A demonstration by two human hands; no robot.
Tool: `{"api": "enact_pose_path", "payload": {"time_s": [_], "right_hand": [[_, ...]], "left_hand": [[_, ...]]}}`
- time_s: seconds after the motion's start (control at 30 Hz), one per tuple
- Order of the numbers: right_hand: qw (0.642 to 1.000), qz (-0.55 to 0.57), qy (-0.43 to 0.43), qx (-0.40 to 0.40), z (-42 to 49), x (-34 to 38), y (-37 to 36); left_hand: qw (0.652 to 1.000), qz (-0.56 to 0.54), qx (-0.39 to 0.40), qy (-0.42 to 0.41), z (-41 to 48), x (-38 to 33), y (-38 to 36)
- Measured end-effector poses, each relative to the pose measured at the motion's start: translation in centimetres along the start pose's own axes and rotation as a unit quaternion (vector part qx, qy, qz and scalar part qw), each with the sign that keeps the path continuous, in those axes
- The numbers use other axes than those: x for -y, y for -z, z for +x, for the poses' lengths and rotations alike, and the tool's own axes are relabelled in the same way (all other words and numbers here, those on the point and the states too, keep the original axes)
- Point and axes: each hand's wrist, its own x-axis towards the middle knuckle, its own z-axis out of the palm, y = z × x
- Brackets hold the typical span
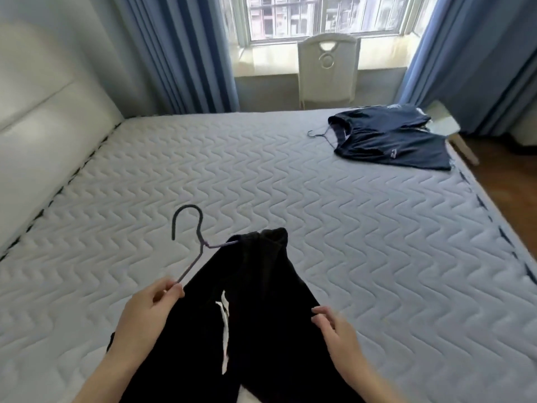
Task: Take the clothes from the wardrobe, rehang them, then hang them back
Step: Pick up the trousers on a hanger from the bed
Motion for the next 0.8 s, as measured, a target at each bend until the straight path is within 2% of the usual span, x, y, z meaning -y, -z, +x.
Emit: {"api": "enact_pose_path", "payload": {"time_s": [0.1, 0.2, 0.43, 0.57, 0.67, 0.8], "right_hand": [[0.998, 0.053, 0.008, -0.018, -8.4, 3.5, 7.2], [0.991, 0.130, -0.024, -0.036, -17.0, 4.2, 13.0], [0.970, 0.207, -0.077, -0.100, -33.8, -0.6, 20.7], [0.948, 0.237, -0.108, -0.182, -40.5, -5.2, 22.7], [0.911, 0.287, -0.152, -0.253, -44.8, -8.8, 23.7], [0.852, 0.336, -0.193, -0.353, -50.3, -12.3, 25.2]], "left_hand": [[0.996, -0.082, -0.004, 0.021, -9.3, -6.5, 2.9], [0.985, -0.153, 0.036, 0.070, -18.8, -11.6, 3.3], [0.984, -0.147, 0.081, 0.065, -35.2, -15.2, -3.1], [0.975, -0.168, 0.117, 0.085, -40.0, -15.2, -7.2], [0.970, -0.155, 0.161, 0.094, -40.5, -14.5, -9.0], [0.967, -0.113, 0.227, 0.016, -39.4, -16.3, -10.8]]}}
